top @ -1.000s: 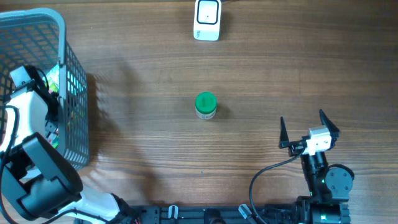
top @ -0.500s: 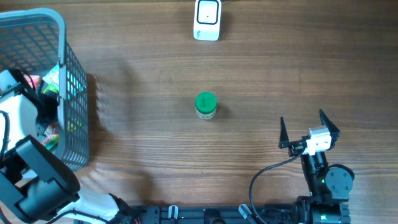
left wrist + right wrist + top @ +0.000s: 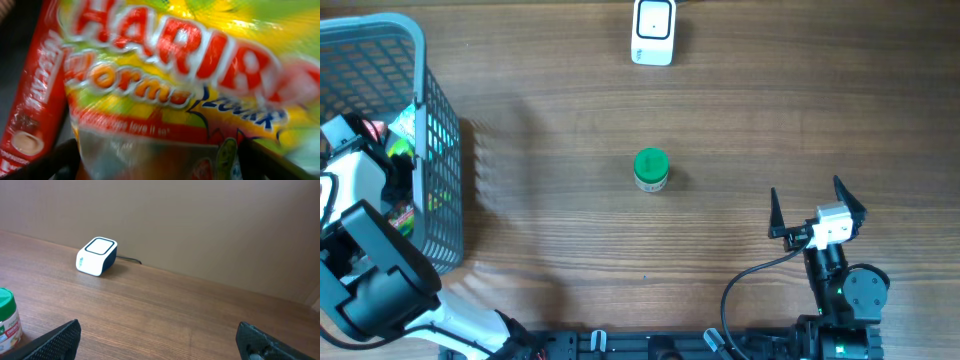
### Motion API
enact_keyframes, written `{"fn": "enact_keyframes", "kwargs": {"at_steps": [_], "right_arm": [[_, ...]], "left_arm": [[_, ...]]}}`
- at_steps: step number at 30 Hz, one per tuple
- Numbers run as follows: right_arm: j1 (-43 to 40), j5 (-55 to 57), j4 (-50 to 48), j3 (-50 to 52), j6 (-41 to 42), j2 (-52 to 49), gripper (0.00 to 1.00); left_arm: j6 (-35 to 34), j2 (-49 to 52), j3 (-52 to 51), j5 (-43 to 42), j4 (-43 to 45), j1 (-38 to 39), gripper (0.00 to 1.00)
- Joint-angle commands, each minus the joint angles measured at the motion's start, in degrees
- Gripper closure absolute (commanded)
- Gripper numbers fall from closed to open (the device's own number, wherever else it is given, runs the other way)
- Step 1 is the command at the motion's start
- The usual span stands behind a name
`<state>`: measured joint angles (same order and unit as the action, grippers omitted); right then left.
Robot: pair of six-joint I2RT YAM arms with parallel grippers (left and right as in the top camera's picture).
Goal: Scan the item barcode
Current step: 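Return the left gripper into the basket and grasp the Haribo bag, then carry the Haribo bag out and drop it left of the jar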
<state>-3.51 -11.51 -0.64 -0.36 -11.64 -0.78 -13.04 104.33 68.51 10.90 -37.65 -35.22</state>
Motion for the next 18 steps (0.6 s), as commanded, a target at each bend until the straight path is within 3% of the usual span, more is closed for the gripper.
{"fn": "enact_keyframes", "kwargs": {"at_steps": [1,3,7,12,15,18], "right_arm": [[0.2,0.2,-0.2,0.1,-0.3,0.5,0.01],[0.2,0.2,-0.2,0.1,-0.3,0.5,0.0],[0.2,0.2,-0.2,0.1,-0.3,0.5,0.0],[0.2,0.2,-0.2,0.1,-0.3,0.5,0.0],[0.2,0.2,-0.2,0.1,-0.3,0.5,0.0],[0.2,0.2,-0.2,0.1,-0.3,0.5,0.0]], "left_arm": [[0.9,4.2,-4.0,0.5,-0.3,-0.4,0.47],[0.8,4.2,-4.0,0.5,-0.8,-0.3,0.96],[0.7,0.2,-1.7,-1.7,-2.6,-0.3,0.96],[0.0,-10.0,12.4,-2.8,-8.7,-0.3,0.96],[-5.2,-17.7,25.0,-3.6,-11.2,-0.3,0.96],[-7.9,-24.8,33.9,-12.9,-10.7,-0.2,0.96]]}}
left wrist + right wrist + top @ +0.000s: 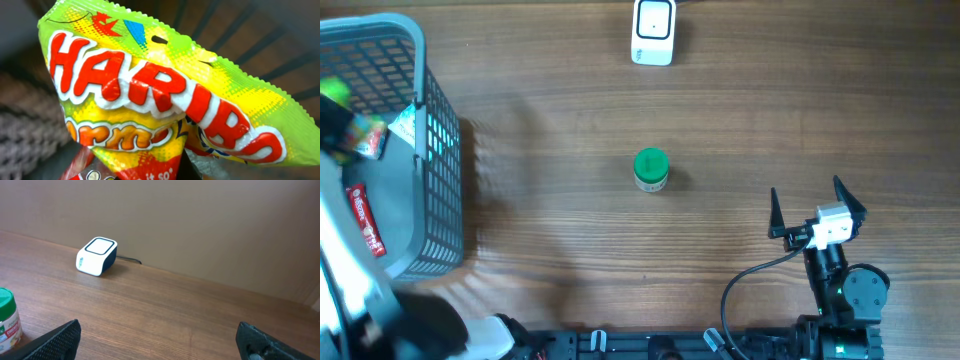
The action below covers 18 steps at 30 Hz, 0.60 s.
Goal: Scan the item barcode
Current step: 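Carry the Haribo bag out and drop it left of the jar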
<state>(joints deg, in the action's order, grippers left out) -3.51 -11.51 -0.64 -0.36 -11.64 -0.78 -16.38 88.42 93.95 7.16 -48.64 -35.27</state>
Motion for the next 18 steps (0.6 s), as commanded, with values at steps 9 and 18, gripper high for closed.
{"fn": "enact_keyframes", "kwargs": {"at_steps": [9,18], "right_arm": [[0.2,0.2,-0.2,0.1,-0.3,0.5,0.0],[0.2,0.2,-0.2,0.1,-0.3,0.5,0.0]], "left_arm": [[-2.0,-14.0,8.9,-22.5,-10.0,30.8,0.96],[-14.7,3.6,-15.5,-6.6,-7.0,54.4,0.96]]}}
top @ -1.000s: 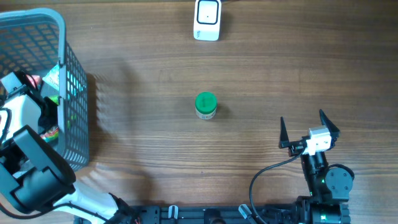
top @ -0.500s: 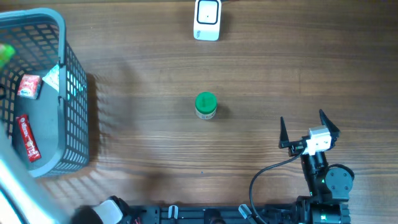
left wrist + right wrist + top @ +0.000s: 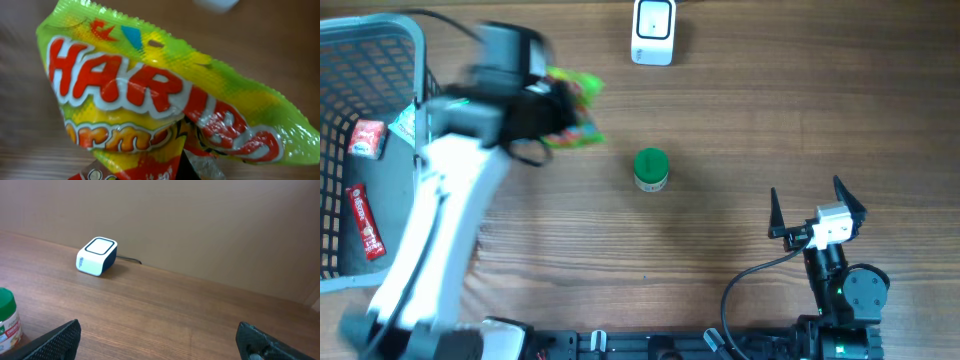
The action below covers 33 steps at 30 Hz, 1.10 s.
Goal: Scan the item barcode
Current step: 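Carry the Haribo bag out and drop it left of the jar, then reach the left gripper into the basket and grasp the Zappy wipes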
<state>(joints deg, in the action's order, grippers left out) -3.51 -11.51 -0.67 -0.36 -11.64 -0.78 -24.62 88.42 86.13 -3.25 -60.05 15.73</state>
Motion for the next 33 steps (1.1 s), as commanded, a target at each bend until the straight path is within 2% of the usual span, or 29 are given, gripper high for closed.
{"fn": "enact_keyframes", "kwargs": {"at_steps": [1,3,6,8,9,10,13,14,16,19,20,21,23,27,30,33], "right_arm": [[0.2,0.2,-0.2,0.1,-0.3,0.5,0.0],[0.2,0.2,-0.2,0.1,-0.3,0.5,0.0],[0.2,0.2,-0.2,0.1,-0.3,0.5,0.0],[0.2,0.2,-0.2,0.1,-0.3,0.5,0.0],[0.2,0.2,-0.2,0.1,-0.3,0.5,0.0],[0.2,0.2,-0.2,0.1,-0.3,0.5,0.0],[0.2,0.2,-0.2,0.1,-0.3,0.5,0.0],[0.2,0.2,-0.2,0.1,-0.3,0.5,0.0],[0.2,0.2,-0.2,0.1,-0.3,0.5,0.0],[0.2,0.1,-0.2,0.1,-0.3,0.5,0.0],[0.2,0.2,-0.2,0.1,-0.3,0.5,0.0],[0.2,0.2,-0.2,0.1,-0.3,0.5,0.0],[0.2,0.2,-0.2,0.1,-0.3,0.5,0.0],[0.2,0.2,-0.2,0.1,-0.3,0.5,0.0],[0.2,0.2,-0.2,0.1,-0.3,0.5,0.0],[0.2,0.2,-0.2,0.1,-0.3,0.5,0.0]], "left_arm": [[-7.6,5.2,-10.5,3.9,7.0,3.9,0.96],[-9.4,8.6,-18.1,3.2,14.6,5.1,0.96],[-11.7,9.7,-24.1,2.8,18.9,6.0,0.96],[-11.6,9.5,-24.6,2.9,20.2,6.0,0.96],[-9.9,8.7,-24.1,2.9,20.7,6.0,0.54],[-7.6,7.8,-22.9,2.9,20.5,6.0,0.0],[-2.7,4.3,-14.9,4.6,16.0,5.4,0.0],[1.2,1.0,1.0,9.3,6.5,3.7,0.0],[5.0,-0.2,13.2,11.4,1.1,1.9,0.0],[6.4,-0.6,33.0,17.9,-5.7,-3.3,0.0],[6.4,-0.6,38.8,19.6,-7.4,-6.5,0.0],[6.2,-0.7,45.6,19.9,-10.3,-14.0,0.0],[5.7,-0.8,47.4,18.6,-13.0,-21.6,0.0],[-1.2,2.1,45.6,15.9,-22.6,-37.4,0.0],[-1.4,5.9,41.5,15.1,-24.3,-42.7,0.0],[-1.4,11.2,34.2,15.1,-22.2,-44.1,0.0]]}}
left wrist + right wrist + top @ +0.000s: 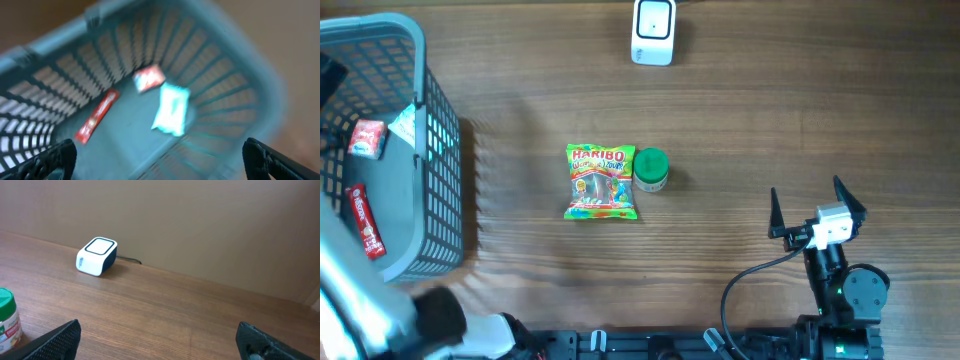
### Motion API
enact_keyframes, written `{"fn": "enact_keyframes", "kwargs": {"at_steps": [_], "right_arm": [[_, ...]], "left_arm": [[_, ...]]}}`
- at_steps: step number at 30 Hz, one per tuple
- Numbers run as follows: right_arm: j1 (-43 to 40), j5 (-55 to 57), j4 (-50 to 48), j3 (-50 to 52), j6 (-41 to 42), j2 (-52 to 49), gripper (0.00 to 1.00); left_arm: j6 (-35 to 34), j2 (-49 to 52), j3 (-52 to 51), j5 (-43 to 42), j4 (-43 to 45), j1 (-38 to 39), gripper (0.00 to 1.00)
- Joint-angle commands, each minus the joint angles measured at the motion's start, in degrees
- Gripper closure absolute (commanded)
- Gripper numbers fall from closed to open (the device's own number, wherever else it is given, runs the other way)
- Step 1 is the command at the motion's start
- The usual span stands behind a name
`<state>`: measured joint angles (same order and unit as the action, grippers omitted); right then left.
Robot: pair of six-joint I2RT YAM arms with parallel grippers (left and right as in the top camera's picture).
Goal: Scan the item barcode
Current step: 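Reach the left gripper into the basket and grasp the Zappy wipes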
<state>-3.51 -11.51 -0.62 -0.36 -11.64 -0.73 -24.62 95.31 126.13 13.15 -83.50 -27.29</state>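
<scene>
A Haribo bag (601, 182) lies flat on the table, face up, touching the left side of a green-lidded jar (651, 169). The white scanner (653, 31) sits at the far edge; it also shows in the right wrist view, scanner (96, 256). My left gripper (160, 167) hangs open above the basket (227, 60) with nothing between its fingers. My right gripper (817, 210) stands open near the front right, empty, facing the scanner and the jar (7, 317).
The grey-blue basket (440, 160) fills the left side. Inside lie a small red packet (149, 78), a red bar (96, 116) and a pale teal packet (171, 110). My left arm is blurred along the left edge of the overhead view.
The Haribo bag was in my left gripper over the table left of the jar. Now it lies on the table beside the jar, and the left gripper is open over the basket.
My left gripper was down in the basket at the Haribo bag. Then it held the bag up above the basket, then over the table near the jar. Now the bag lies beside the jar and the gripper is back over the basket. The right arm stayed still.
</scene>
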Motion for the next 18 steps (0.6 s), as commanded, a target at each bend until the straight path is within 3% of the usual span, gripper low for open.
{"fn": "enact_keyframes", "kwargs": {"at_steps": [1,5,11,18], "right_arm": [[0.2,0.2,-0.2,0.1,-0.3,0.5,0.0],[0.2,0.2,-0.2,0.1,-0.3,0.5,0.0],[0.2,0.1,-0.2,0.1,-0.3,0.5,0.0],[0.2,0.2,-0.2,0.1,-0.3,0.5,0.0]], "left_arm": [[-1.4,5.8,-8.5,-1.3,3.1,-1.1,0.0],[-1.0,9.0,-18.3,-1.9,11.0,-1.1,0.0],[4.3,9.6,-39.0,-10.6,31.3,-1.0,0.0],[8.0,12.0,-46.9,-10.9,44.8,-1.1,0.0]]}}
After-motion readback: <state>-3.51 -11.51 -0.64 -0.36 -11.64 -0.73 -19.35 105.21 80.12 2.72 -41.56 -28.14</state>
